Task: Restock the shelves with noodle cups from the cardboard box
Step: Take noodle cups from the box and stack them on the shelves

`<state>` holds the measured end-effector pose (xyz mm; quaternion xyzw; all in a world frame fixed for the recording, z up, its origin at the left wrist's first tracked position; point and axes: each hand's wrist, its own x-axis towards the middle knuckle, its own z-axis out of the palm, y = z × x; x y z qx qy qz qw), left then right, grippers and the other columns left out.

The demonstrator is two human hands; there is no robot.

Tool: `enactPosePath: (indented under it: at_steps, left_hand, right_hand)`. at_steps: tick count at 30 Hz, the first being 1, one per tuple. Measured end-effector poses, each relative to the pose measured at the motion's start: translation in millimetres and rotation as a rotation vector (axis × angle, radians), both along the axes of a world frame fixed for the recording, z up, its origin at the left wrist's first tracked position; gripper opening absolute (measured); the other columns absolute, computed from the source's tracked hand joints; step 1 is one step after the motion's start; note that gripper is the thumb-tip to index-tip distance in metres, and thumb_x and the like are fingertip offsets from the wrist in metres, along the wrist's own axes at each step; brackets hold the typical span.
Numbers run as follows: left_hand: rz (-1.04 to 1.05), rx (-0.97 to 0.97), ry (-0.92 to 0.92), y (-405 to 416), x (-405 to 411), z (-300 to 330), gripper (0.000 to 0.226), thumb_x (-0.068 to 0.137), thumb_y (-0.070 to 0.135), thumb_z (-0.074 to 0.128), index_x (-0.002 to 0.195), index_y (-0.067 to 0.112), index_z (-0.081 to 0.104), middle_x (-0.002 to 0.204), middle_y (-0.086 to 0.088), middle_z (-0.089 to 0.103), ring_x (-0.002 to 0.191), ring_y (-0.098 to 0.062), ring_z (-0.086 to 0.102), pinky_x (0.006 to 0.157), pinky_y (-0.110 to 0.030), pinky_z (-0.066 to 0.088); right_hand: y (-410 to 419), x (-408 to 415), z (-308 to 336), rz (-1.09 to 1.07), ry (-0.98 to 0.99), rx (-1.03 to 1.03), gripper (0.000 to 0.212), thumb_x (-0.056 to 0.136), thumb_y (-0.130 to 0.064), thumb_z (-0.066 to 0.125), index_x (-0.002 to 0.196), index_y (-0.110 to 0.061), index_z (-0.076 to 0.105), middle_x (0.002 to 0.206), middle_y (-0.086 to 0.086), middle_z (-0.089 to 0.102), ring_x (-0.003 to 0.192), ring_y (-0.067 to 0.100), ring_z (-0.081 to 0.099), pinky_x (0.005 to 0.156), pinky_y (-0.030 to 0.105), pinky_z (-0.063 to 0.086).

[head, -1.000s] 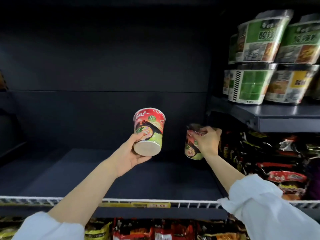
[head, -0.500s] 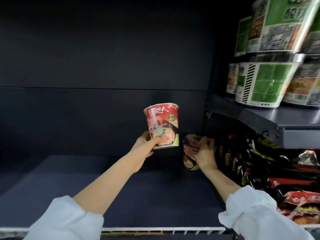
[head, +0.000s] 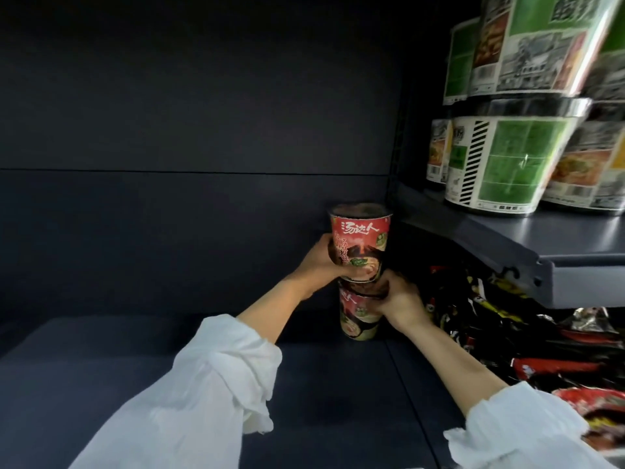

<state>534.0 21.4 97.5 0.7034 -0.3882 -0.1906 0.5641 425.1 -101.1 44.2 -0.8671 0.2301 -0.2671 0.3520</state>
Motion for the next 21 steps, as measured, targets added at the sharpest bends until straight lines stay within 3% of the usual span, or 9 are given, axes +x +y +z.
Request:
enactPosePath:
  at_steps: [3, 7, 12, 17, 21]
  left_hand:
    - [-0.075, 0.035, -0.012, -1, 5, -6, 0.069, 0.07, 0.008, 0.081, 0.127, 0.017, 0.044, 0.115, 0.006, 0.061, 0.109, -0.007, 0.058, 0.093, -0.023, 0.048]
    - [-0.107, 0.072, -0.012, 0, 11, -11, 0.082, 0.074, 0.009, 0.078, 0.142, 0.02, 0.034, 0.129, 0.005, 0.055, 0.117, -0.009, 0.054, 0.096, -0.024, 0.045]
    - [-0.111, 0.145, -0.056, 0, 10, -7, 0.071, 0.078, 0.01, 0.074, 0.139, 0.016, 0.038, 0.138, -0.003, 0.05, 0.115, -0.009, 0.052, 0.095, -0.024, 0.043]
    - [-0.018, 0.16, -0.08, 2, 0, -9, 0.071, 0.078, 0.013, 0.075, 0.139, 0.012, 0.039, 0.136, -0.003, 0.051, 0.116, -0.009, 0.049, 0.096, -0.024, 0.041]
    - [0.15, 0.23, -0.172, 10, -13, -8, 0.069, 0.081, 0.022, 0.072, 0.139, 0.011, 0.038, 0.134, -0.007, 0.053, 0.12, -0.018, 0.052, 0.095, -0.026, 0.042]
  right_hand:
    - [-1, -1, -3, -0.017, -0.042, 0.021, 0.038, 0.064, -0.008, 0.083, 0.087, -0.006, 0.053, 0.094, 0.014, 0.062, 0.083, 0.021, 0.058, 0.073, 0.03, 0.047]
    - [-1, -2, 0, -0.044, -0.016, -0.014, 0.048, 0.063, -0.013, 0.085, 0.088, -0.009, 0.044, 0.093, 0.006, 0.052, 0.085, 0.017, 0.051, 0.06, 0.023, 0.036]
    - [-1, 1, 3, -0.08, 0.041, -0.028, 0.071, 0.063, -0.021, 0.085, 0.118, -0.004, 0.044, 0.12, 0.011, 0.043, 0.109, 0.023, 0.047, 0.082, 0.025, 0.038]
    - [5, -4, 6, -0.095, 0.08, -0.032, 0.07, 0.069, -0.02, 0.082, 0.123, -0.003, 0.042, 0.127, 0.014, 0.042, 0.118, 0.026, 0.044, 0.088, 0.026, 0.038]
    - [16, -14, 14, -0.079, 0.119, -0.004, 0.074, 0.07, -0.019, 0.081, 0.129, -0.003, 0.04, 0.13, 0.016, 0.048, 0.12, 0.028, 0.048, 0.093, 0.027, 0.039]
